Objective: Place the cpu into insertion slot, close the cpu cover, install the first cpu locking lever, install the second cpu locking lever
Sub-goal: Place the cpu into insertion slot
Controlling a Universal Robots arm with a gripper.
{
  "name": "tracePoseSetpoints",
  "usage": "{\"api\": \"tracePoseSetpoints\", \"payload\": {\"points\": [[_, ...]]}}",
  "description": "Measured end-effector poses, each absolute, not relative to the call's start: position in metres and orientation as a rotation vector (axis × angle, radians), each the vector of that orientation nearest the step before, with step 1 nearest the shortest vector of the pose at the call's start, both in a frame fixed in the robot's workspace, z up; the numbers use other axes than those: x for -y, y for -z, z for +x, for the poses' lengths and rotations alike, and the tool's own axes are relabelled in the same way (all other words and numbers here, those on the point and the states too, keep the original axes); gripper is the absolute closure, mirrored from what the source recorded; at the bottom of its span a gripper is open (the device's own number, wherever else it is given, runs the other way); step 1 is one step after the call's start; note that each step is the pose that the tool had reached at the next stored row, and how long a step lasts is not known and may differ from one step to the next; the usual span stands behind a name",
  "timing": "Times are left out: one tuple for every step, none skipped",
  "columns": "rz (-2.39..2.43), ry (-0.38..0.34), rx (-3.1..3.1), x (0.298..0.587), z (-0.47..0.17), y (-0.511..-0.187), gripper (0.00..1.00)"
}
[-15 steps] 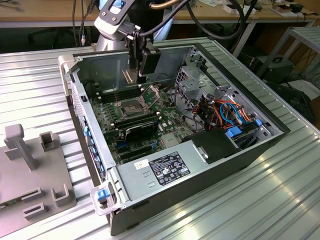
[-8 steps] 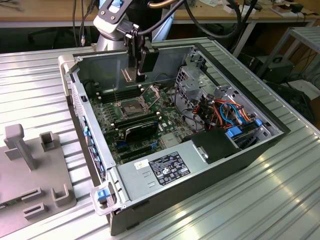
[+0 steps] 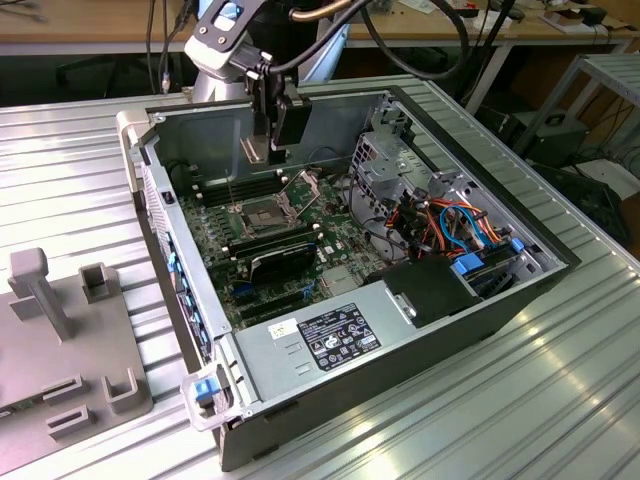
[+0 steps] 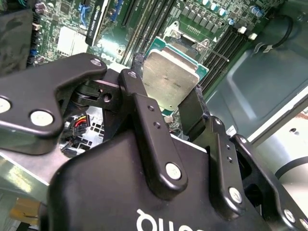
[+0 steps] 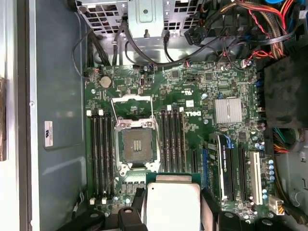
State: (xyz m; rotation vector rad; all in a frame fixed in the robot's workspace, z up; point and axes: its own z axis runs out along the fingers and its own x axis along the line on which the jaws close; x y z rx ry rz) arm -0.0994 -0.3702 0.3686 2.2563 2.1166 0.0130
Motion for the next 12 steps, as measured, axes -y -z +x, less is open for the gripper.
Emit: {"api": "tracePoseSetpoints", "payload": {"points": [[2.256,-0.013,-2.117,0.368,-0.099,-0.367,0.45],[2.256,-0.013,-2.116,0.365,-0.098,-0.365,0.45],[2.256,-0.013,-2.116,0.363,-0.098,-0.363,0.45],[2.256,-0.013,-2.117,0.361,-0.098,-0.362,0.45],[2.256,-0.013,-2.117,0.358,-0.096,-0.360,0.45],[2.256,-0.013,-2.117,0.356,-0.096,-0.359,0.45],[2.256,-0.013,-2.117,0.355,-0.095,-0.358,0.45],[2.256,-0.013,-2.117,0.353,-0.095,-0.357,0.45],[2.256,-0.013,-2.117,0.352,-0.094,-0.356,0.45],[2.256,-0.013,-2.117,0.350,-0.094,-0.355,0.45],[2.256,-0.013,-2.117,0.349,-0.093,-0.355,0.45],[2.256,-0.013,-2.117,0.348,-0.093,-0.353,0.45]]}}
